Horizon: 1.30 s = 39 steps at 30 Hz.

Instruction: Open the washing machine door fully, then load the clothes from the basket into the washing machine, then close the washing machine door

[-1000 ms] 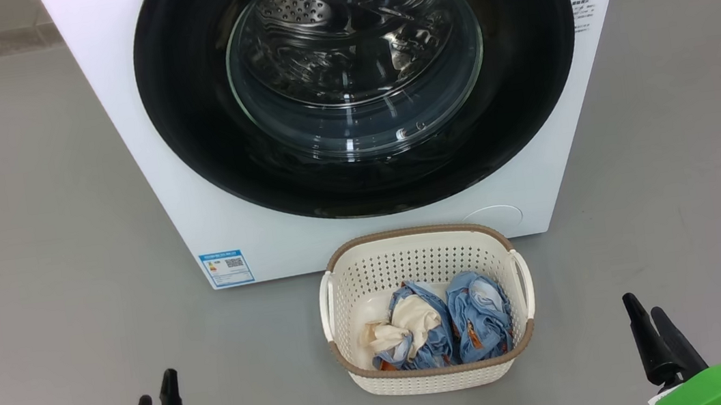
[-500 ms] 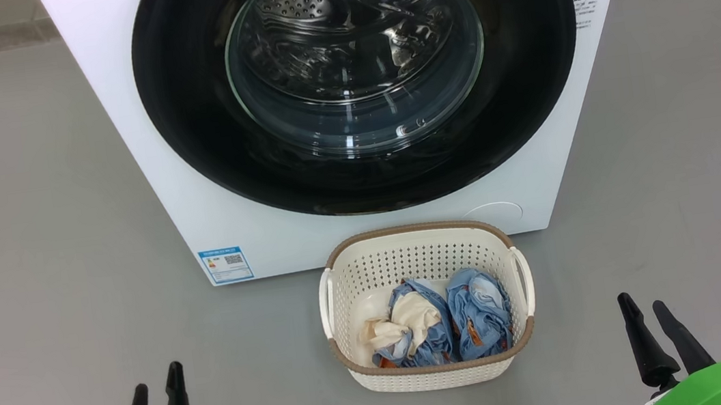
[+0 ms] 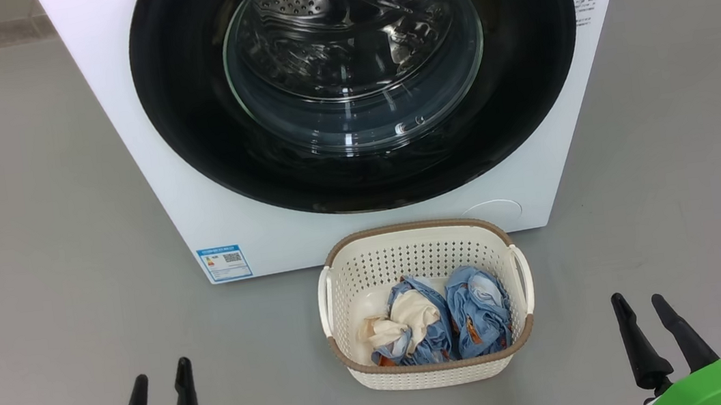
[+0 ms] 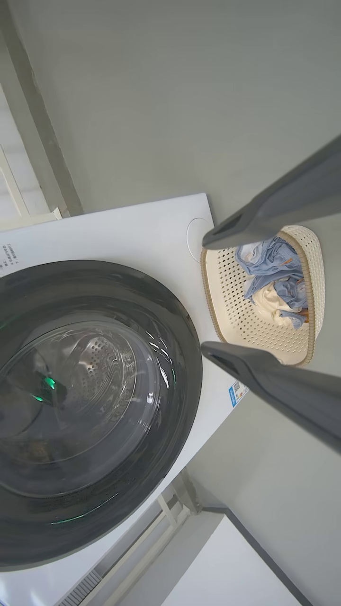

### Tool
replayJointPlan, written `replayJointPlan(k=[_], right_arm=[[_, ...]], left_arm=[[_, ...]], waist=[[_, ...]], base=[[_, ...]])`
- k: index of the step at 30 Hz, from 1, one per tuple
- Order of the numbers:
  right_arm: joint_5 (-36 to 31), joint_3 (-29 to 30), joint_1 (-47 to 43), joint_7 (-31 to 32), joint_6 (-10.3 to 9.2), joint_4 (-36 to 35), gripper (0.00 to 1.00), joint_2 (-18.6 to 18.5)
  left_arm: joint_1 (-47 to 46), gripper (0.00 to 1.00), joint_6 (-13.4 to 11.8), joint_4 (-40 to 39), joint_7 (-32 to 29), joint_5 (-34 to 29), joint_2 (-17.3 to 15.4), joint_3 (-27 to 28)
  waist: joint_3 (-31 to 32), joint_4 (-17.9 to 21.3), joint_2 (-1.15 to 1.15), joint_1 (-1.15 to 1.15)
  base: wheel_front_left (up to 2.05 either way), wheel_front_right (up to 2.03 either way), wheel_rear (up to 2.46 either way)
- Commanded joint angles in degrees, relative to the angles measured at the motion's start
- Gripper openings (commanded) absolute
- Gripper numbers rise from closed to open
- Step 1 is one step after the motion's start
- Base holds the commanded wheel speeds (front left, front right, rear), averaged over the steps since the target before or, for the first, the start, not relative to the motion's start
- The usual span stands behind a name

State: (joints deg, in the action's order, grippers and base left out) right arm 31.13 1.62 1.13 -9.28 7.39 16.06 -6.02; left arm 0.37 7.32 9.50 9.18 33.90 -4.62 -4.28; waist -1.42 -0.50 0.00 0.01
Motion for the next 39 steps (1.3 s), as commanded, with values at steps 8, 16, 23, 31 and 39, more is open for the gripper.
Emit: replayJointPlan(k=[8, 16, 23, 31, 39], right_arm=[[-6.7, -1.1, 0.3, -2.2, 0.08, -2.1, 1.0, -1.5], [-11.8, -0.8, 0.1, -3.5, 0.09, -2.4, 1.0, -1.7], [-15.7, -0.2, -0.4, -4.5, 0.09, -2.9, 1.0, -1.7], [-20.6, 0.1, -0.6, -5.7, 0.1, -3.3, 1.0, -1.7], [-20.8, 0.4, -0.8, -5.7, 0.1, -3.2, 1.0, -1.4]], left_arm=[[-0.4, 1.0, 0.1, -2.5, 2.2, -6.5, -1.5, 0.6], [-0.2, 1.0, 0.1, -2.8, 3.6, -11.3, -1.7, 0.3], [-0.3, 1.0, 0.2, -2.7, 4.6, -14.6, -1.9, 0.1], [-0.2, 1.0, 0.2, -2.4, 5.8, -17.8, -2.3, -0.1], [0.1, 1.0, 0.2, -1.6, 5.8, -18.0, -2.2, 0.4]], waist=[[-0.1, 0.1, 0.0, 0.0], [-0.1, 0.2, 0.0, 0.0], [-0.4, 0.1, 0.0, 0.0], [-0.6, 0.4, 0.0, 0.0], [-0.3, 0.5, 0.0, 0.0]], base=[[0.0, 0.0, 0.0], [0.0, 0.0, 0.0], [0.0, 0.0, 0.0], [0.0, 0.0, 0.0], [0.0, 0.0, 0.0]])
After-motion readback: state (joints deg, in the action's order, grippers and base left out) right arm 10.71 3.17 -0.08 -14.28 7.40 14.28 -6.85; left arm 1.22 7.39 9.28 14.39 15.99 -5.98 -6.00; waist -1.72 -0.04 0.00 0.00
